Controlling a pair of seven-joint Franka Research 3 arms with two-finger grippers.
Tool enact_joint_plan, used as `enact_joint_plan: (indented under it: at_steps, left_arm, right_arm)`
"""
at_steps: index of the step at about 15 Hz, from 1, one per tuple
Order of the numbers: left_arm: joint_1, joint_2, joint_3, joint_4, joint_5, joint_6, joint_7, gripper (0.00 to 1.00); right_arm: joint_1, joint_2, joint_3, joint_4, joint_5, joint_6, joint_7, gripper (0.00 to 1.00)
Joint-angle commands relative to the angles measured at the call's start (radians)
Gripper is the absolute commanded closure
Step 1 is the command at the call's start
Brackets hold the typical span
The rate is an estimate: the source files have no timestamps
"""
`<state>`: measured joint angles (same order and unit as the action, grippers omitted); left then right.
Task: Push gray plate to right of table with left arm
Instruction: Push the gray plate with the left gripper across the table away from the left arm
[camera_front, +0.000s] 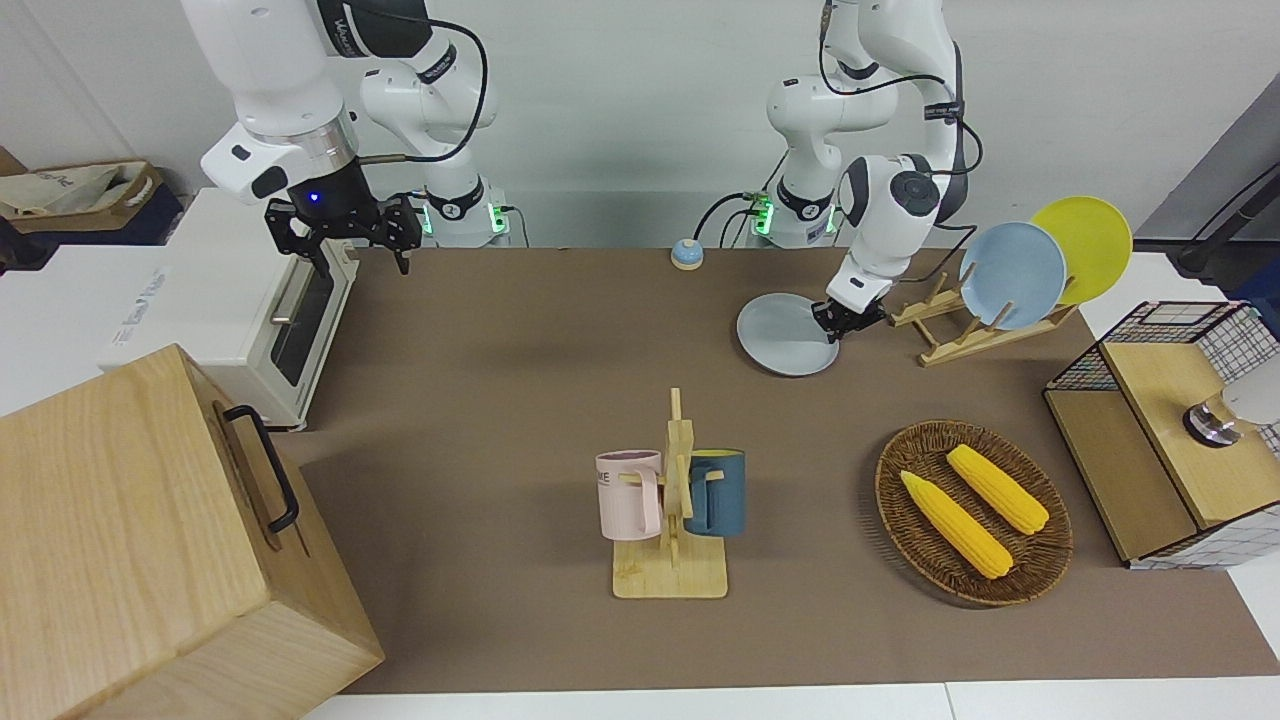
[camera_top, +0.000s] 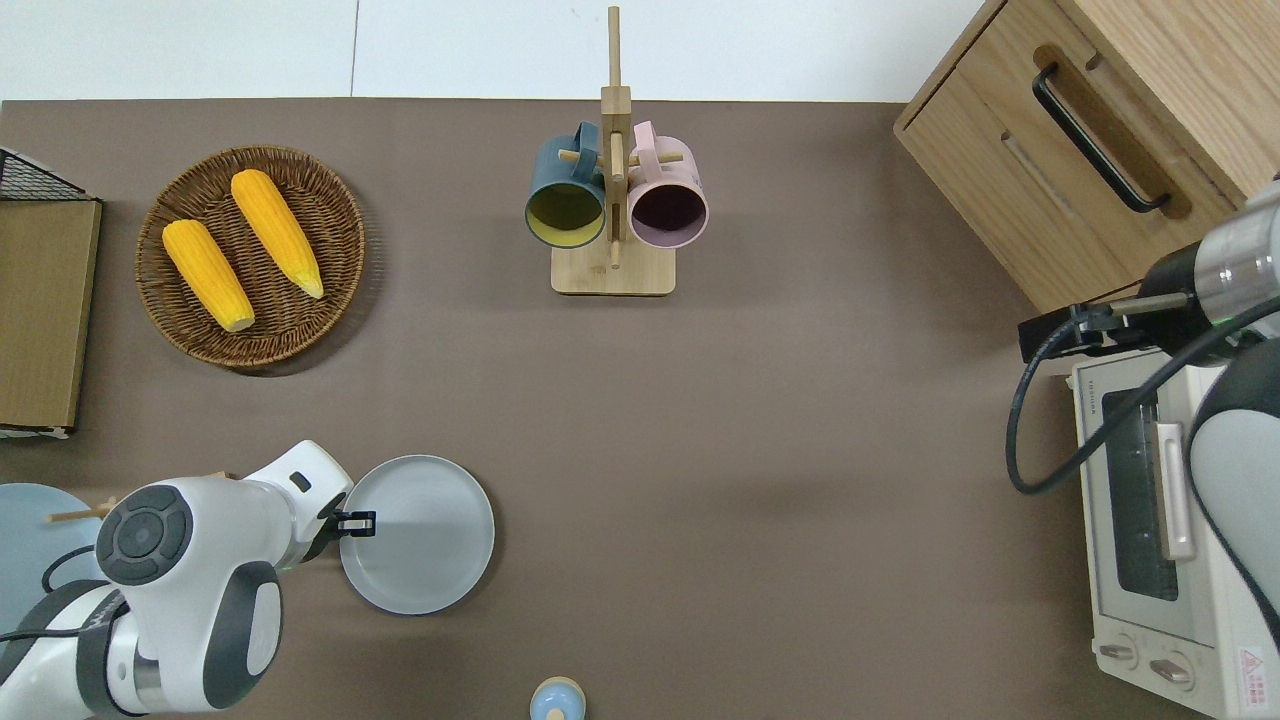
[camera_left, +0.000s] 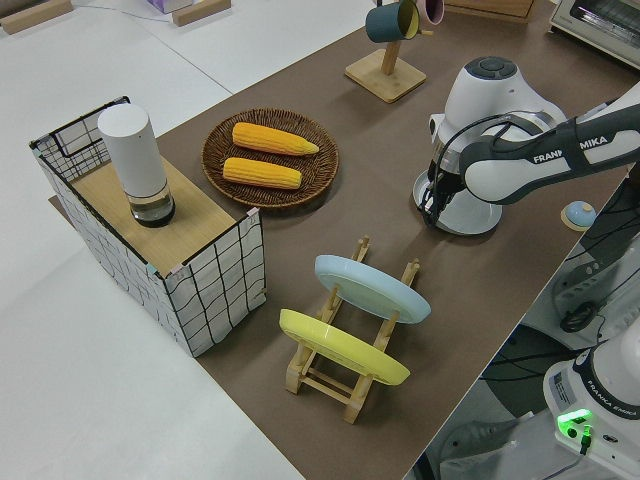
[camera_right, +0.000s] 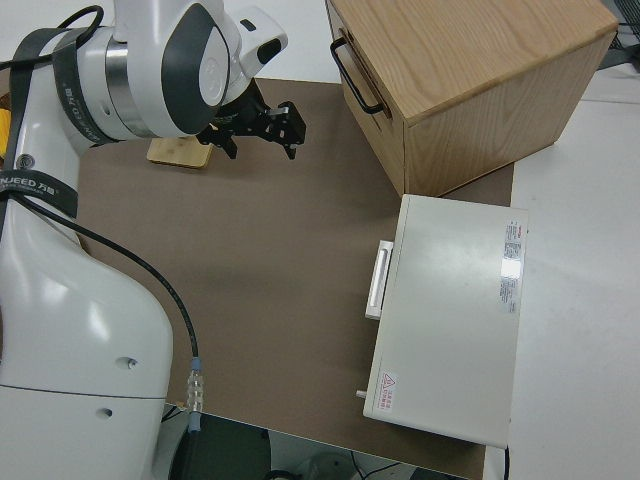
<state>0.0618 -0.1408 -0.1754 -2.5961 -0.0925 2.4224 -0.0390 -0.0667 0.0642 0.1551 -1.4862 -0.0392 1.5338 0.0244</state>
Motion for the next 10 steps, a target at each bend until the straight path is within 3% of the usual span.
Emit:
enact_joint_plan:
  at_steps: [1, 7, 10]
  left_arm:
    - [-0.052, 0.038, 0.007, -0.015, -0.018, 0.063, -0.097, 1.00]
    - [-0.140, 0.059, 0.007, -0.012, -0.026, 0.104, -0.200, 1.00]
    - [-0.210, 0.119, 0.007, -0.010, -0.026, 0.180, -0.281, 1.00]
  right_arm:
    - [-0.001, -0.006, 0.000, 0.001, 0.007, -0.011, 0.003, 0.017]
    - [-0.001, -0.006, 0.000, 0.001, 0.007, -0.011, 0.003, 0.017]
    - [-0.001, -0.006, 0.000, 0.001, 0.007, -0.011, 0.003, 0.017]
